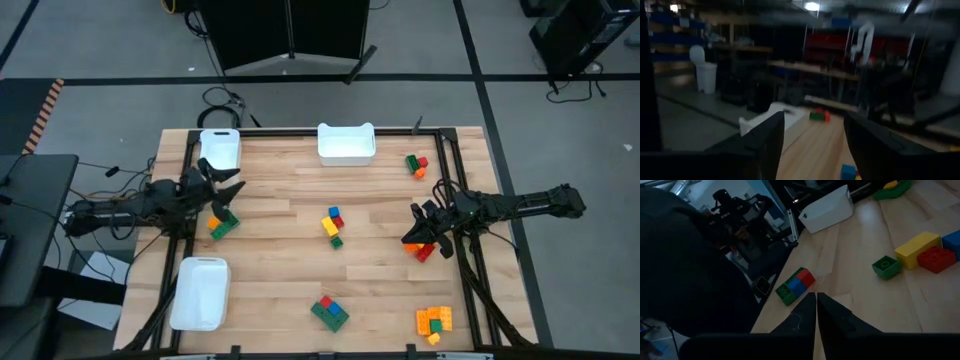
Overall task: Sort blocks by size
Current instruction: Put the green 8 stud game piece into the top right white bin
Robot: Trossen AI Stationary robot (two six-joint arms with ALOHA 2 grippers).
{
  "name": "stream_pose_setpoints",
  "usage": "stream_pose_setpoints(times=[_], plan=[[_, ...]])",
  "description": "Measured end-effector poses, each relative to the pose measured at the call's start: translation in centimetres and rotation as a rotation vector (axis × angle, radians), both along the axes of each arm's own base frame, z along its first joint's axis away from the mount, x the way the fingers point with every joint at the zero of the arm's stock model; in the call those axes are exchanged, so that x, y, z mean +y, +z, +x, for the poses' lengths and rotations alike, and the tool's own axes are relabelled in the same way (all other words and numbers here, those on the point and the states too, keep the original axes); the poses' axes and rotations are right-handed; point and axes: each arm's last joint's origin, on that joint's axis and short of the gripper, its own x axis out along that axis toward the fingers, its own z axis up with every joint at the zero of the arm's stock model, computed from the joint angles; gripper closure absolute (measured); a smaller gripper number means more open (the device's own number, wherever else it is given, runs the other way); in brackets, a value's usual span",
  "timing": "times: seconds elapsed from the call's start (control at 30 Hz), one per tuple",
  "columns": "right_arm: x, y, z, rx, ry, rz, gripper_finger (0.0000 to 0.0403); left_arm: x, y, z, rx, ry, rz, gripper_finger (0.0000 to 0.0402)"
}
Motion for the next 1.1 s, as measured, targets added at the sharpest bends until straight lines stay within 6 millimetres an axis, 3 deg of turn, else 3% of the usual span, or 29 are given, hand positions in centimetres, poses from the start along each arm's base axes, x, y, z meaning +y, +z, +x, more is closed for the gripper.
stream_pose_setpoints(times=[0.33, 0.53, 0.7, 1.1], plan=[[0.0, 0.0, 0.0, -0.002, 0.0, 0.0, 0.0375, 0.0, 4.0, 2.6, 0.362, -0.049, 0.008, 0.0212], [0.0, 0.0, 0.0, -0.002, 0.0, 0.0, 0.0375, -0.1, 4.9, 3.7, 0.554, -0.084, -0.066, 0.0213], [0.0, 0.0, 0.0, -0.003, 0.0, 0.0, 0.0375, 0.0, 4.6, 4.6, 0.601, -0.069, -0.078, 0.0213], [0.0, 0.0, 0.0, -0.004, 0.0, 0.001, 0.0375, 0.3, 3.3, 5.2, 0.603, 0.096, -0.32, 0.0207]])
